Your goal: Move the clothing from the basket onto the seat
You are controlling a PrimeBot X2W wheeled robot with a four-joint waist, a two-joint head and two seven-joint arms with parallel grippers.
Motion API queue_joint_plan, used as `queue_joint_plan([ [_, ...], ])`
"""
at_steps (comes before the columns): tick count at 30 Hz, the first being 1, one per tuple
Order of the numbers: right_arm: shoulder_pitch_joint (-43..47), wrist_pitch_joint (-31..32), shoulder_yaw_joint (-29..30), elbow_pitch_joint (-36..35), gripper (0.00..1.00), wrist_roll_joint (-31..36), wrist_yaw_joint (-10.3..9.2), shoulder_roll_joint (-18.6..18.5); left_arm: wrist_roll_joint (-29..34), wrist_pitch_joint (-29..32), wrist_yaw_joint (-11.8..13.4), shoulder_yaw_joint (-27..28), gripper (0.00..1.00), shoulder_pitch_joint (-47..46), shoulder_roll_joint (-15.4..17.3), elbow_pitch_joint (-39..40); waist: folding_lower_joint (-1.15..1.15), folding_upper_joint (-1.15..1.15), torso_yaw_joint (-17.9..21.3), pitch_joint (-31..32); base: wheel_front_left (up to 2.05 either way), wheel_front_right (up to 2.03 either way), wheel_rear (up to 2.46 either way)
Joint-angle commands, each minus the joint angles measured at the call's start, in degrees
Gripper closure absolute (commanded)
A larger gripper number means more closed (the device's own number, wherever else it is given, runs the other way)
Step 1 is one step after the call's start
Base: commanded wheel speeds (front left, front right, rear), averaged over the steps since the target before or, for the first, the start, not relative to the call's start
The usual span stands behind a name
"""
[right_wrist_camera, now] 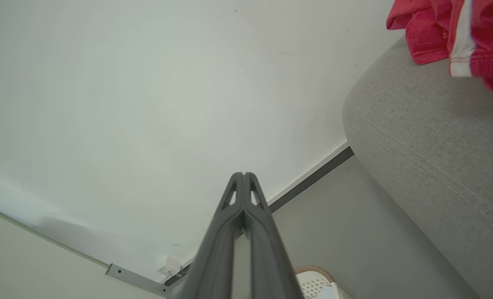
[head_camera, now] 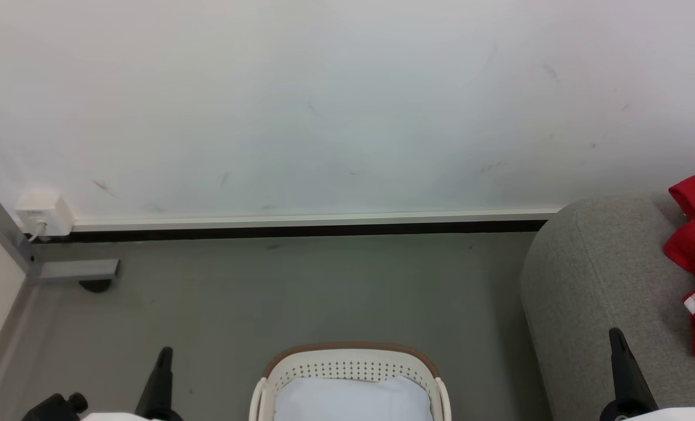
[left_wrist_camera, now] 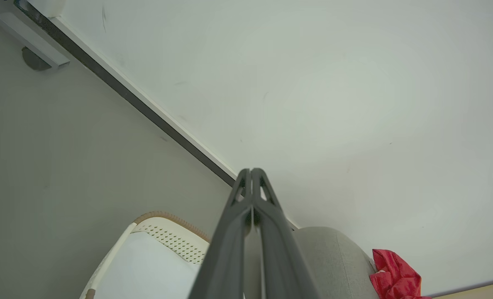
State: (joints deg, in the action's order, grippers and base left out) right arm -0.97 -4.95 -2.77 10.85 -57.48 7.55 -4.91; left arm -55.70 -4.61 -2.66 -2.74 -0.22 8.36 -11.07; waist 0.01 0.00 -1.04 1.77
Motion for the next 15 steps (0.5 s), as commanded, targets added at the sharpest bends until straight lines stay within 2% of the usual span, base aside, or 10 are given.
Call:
queue_joint_plan([
  [1, -1.4, 0.4, 0.6, -0.4, 1.00, -1.7, -0.04, 0.0, -2.0, 0.4, -0.4, 0.7, 1.00, -1.6, 0.1, 0.4, -0.01, 0.00, 0.0, 0.0, 0.00, 0.00, 0.00],
  [15, -2.2, 2.5, 2.2, 0.3, 1.00, -9.2, -0.05, 0.2, -9.5, 2.7, -1.4, 2.6, 1.00, -2.6, -1.1, -0.3, -0.01, 0.00, 0.2, -0.3, 0.00, 0.00, 0.00],
])
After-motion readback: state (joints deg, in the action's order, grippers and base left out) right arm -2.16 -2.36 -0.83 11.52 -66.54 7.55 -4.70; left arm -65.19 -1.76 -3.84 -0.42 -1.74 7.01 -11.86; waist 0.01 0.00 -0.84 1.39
